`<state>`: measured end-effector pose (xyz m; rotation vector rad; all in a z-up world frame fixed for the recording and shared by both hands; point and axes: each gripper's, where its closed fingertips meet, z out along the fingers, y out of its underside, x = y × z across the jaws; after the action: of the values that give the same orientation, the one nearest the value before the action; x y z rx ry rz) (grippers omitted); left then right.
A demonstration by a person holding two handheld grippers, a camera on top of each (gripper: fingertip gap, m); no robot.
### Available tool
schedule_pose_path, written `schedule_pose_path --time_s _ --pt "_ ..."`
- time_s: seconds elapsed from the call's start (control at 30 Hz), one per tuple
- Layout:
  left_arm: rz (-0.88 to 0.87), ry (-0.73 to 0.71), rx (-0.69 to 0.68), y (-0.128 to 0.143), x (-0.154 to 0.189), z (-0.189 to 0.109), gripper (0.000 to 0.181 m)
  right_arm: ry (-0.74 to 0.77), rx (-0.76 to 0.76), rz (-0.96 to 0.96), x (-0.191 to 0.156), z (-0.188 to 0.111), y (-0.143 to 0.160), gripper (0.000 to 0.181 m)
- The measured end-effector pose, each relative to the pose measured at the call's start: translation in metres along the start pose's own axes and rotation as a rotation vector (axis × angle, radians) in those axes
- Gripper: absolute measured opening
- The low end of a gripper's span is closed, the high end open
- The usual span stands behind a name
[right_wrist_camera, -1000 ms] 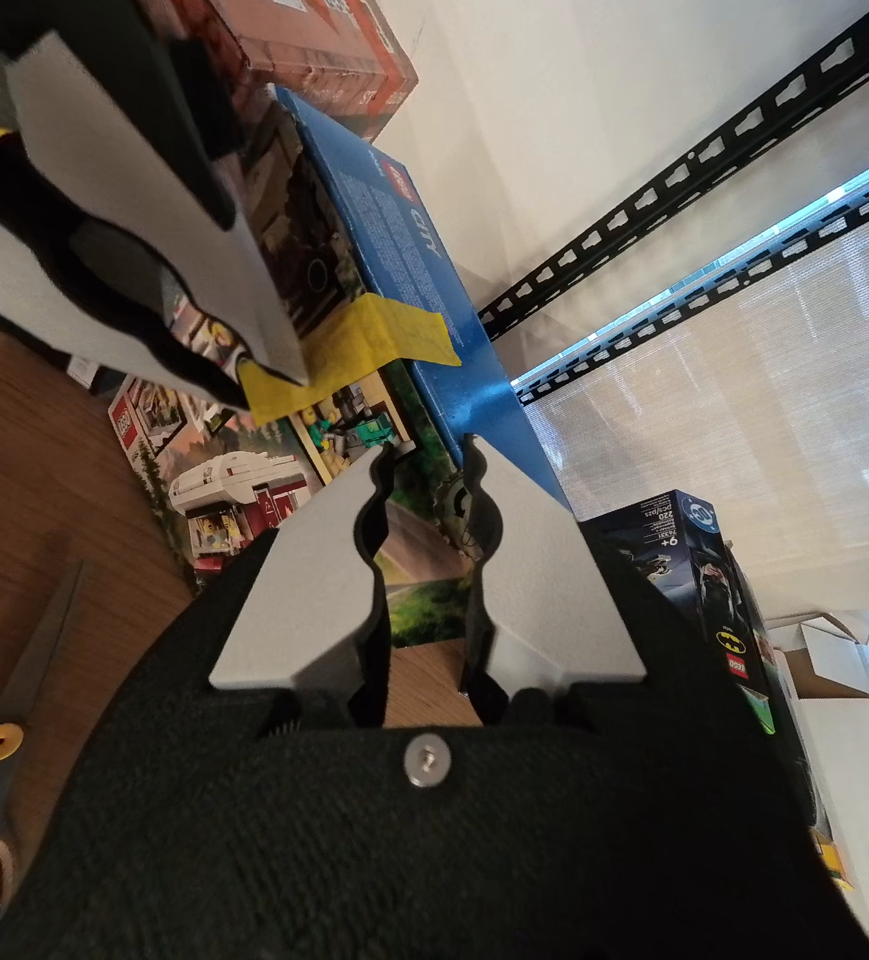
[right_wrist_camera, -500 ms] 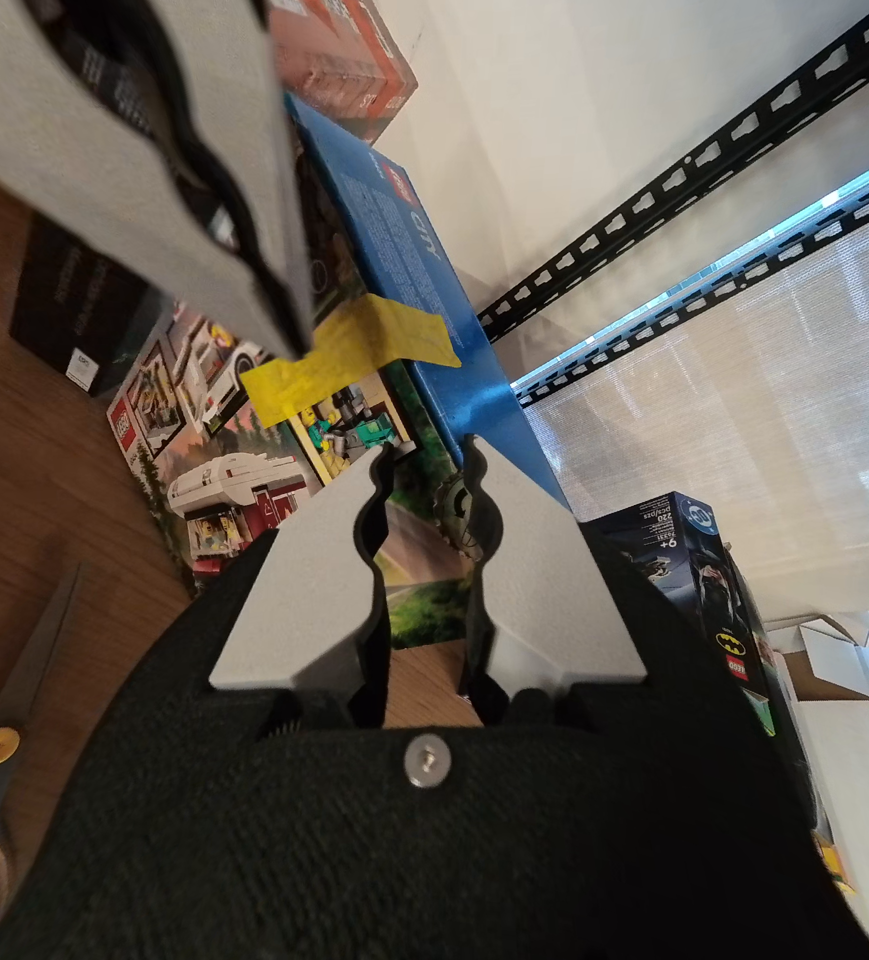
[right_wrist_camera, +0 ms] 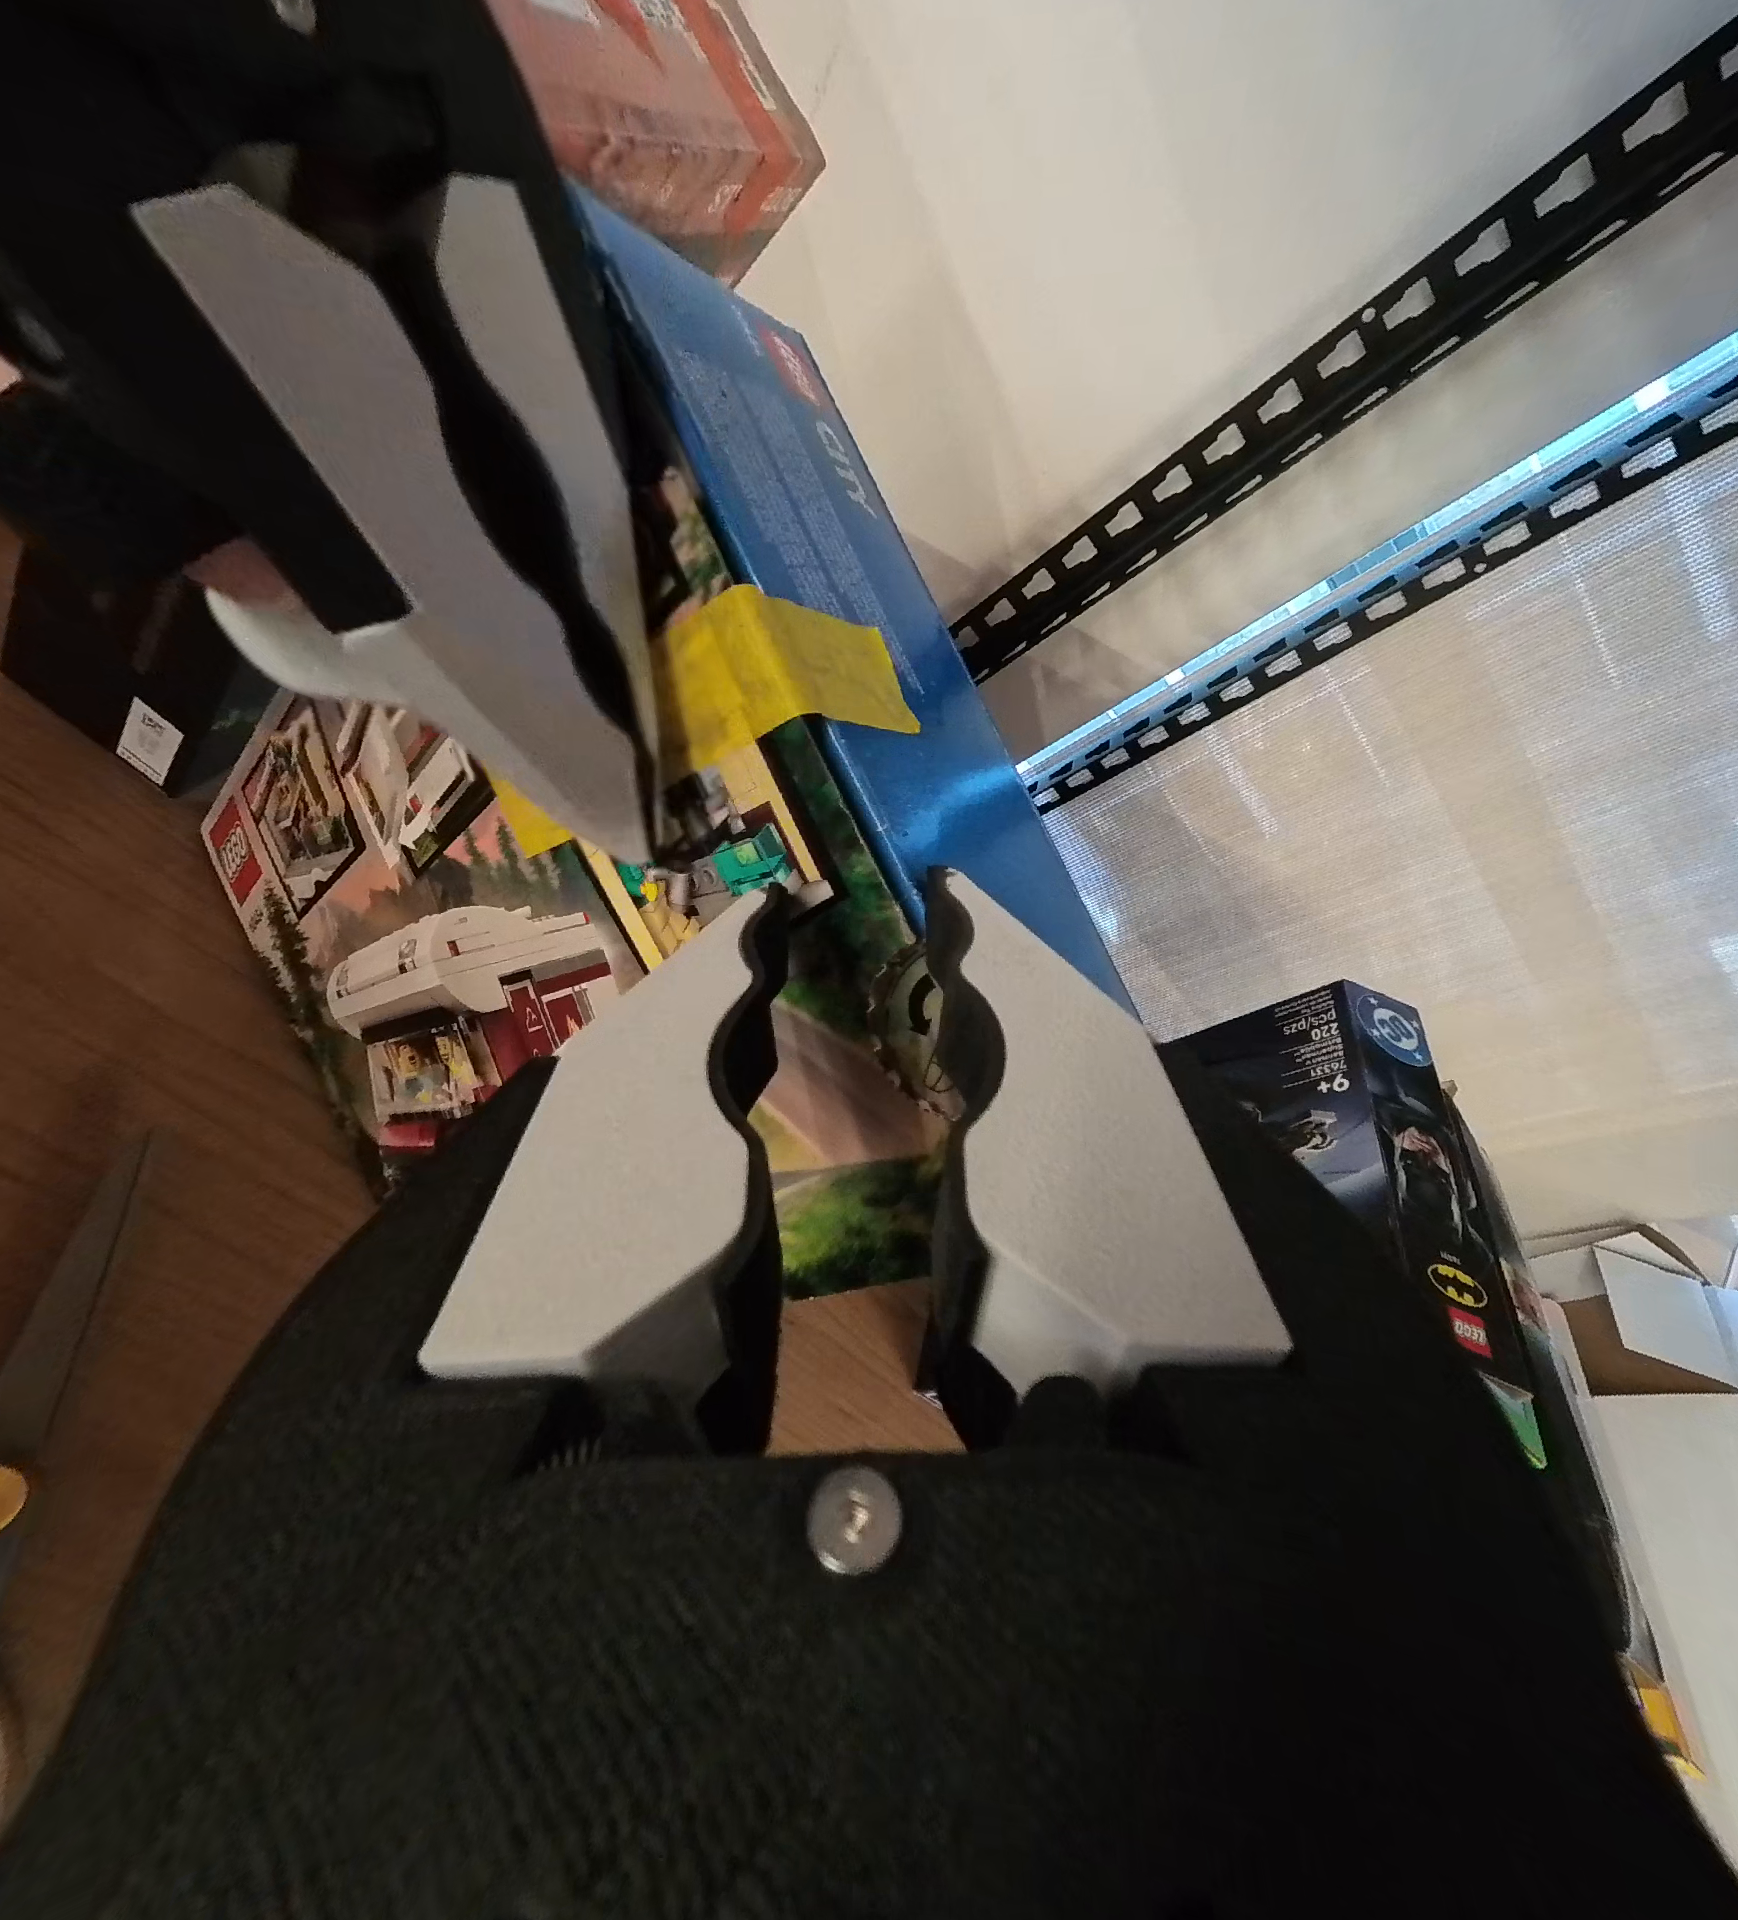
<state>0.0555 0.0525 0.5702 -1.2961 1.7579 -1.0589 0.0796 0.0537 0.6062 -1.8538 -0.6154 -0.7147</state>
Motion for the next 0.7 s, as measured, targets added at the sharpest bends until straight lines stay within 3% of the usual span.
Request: schedule_pose_path --time_s 0.33,0.53,0.6,0.7 --pt "-0.143 0.066 -0.107 0.043 -0.006 -0.002 0.0 0.001 0.004 -0.001 0.0 0.0 0.0 0.026" --pt "-0.158 -0.008 -0.187 0.067 -0.01 0.001 0.0 -0.002 0.011 -0.001 -0.002 -0.001 -0.001 0.026" --pt "-0.097 -0.011 -0.176 0.068 -0.005 0.001 0.0 -0.006 0.01 -0.003 -0.002 -0.001 -0.001 0.026" --pt "0.024 -0.024 -0.066 0.047 0.004 -0.003 0.0 -0.006 0.009 -0.005 -0.002 -0.001 -0.001 0.026"
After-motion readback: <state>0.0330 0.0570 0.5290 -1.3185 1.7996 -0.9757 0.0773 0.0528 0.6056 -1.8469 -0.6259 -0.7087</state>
